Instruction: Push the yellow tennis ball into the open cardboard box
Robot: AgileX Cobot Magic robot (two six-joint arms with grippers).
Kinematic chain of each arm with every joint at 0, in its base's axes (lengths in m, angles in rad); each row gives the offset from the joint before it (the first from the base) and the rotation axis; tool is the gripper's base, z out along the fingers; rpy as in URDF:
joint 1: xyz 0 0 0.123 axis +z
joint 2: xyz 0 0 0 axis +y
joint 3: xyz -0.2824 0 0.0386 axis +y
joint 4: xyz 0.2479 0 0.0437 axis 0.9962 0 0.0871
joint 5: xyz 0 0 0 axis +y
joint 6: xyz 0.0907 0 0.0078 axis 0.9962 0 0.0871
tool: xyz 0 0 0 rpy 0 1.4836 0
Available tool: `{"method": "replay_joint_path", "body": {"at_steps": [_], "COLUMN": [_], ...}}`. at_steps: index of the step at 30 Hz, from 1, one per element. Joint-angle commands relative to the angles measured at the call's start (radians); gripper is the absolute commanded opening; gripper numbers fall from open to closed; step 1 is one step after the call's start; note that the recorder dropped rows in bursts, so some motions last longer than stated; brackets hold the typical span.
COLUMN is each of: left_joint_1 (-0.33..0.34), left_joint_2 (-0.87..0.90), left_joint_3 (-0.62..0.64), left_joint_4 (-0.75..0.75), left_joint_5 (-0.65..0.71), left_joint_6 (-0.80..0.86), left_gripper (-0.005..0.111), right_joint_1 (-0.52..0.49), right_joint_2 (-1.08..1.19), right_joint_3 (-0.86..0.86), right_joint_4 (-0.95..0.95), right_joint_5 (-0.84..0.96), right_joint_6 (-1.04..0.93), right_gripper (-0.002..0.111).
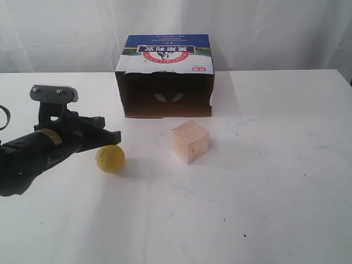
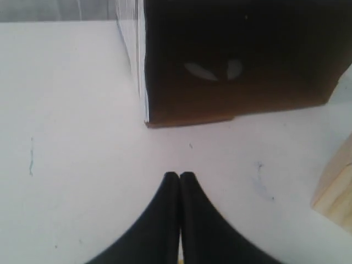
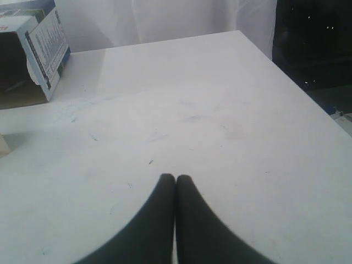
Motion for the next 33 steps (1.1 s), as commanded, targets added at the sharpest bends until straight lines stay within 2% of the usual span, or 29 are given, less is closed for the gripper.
{"method": "replay_joint_path", "body": {"at_steps": [1, 4, 7, 11, 13, 18, 22, 26, 29, 33], "left_joint_1": [0.0, 0.0, 0.0, 0.0, 0.0, 0.004, 0.033, 0.054, 0.079, 0.096], "left_joint_2": [-0.116, -0.2, -0.203, -0.154, -0.141, -0.141, -0.132, -0.081, -0.039, 0.015], "left_joint_3": [0.033, 0.088, 0.142, 0.184, 0.191, 0.191, 0.189, 0.189, 0.183, 0.142], "left_joint_4": [0.006, 0.013, 0.069, 0.272, 0.323, 0.277, 0.273, 0.254, 0.205, 0.212], "left_joint_5": [0.038, 0.114, 0.14, 0.15, 0.156, 0.105, 0.086, 0.072, 0.015, 0.027], "left_joint_6": [0.001, 0.001, 0.011, -0.026, -0.056, -0.061, -0.056, 0.02, 0.022, 0.017], "left_gripper": [0.0, 0.0, 0.0, 0.0, 0.0, 0.0, 0.0, 0.0, 0.0, 0.0], "right_joint_1": [0.003, 0.003, 0.003, 0.003, 0.003, 0.003, 0.003, 0.003, 0.003, 0.003], "right_joint_2": [-0.004, -0.004, -0.004, -0.004, -0.004, -0.004, -0.004, -0.004, -0.004, -0.004], "right_joint_3": [-0.001, -0.001, -0.001, -0.001, -0.001, -0.001, -0.001, -0.001, -0.001, -0.001], "right_joint_4": [0.001, 0.001, 0.001, 0.001, 0.001, 0.001, 0.001, 0.001, 0.001, 0.001], "right_joint_5": [-0.009, -0.009, -0.009, -0.009, -0.009, -0.009, -0.009, -0.009, -0.009, -0.009], "right_joint_6": [-0.002, -0.002, -0.002, -0.002, -0.002, -0.002, -0.002, -0.002, -0.002, -0.002], "right_gripper": [0.0, 0.0, 0.0, 0.0, 0.0, 0.0, 0.0, 0.0, 0.0, 0.0]}}
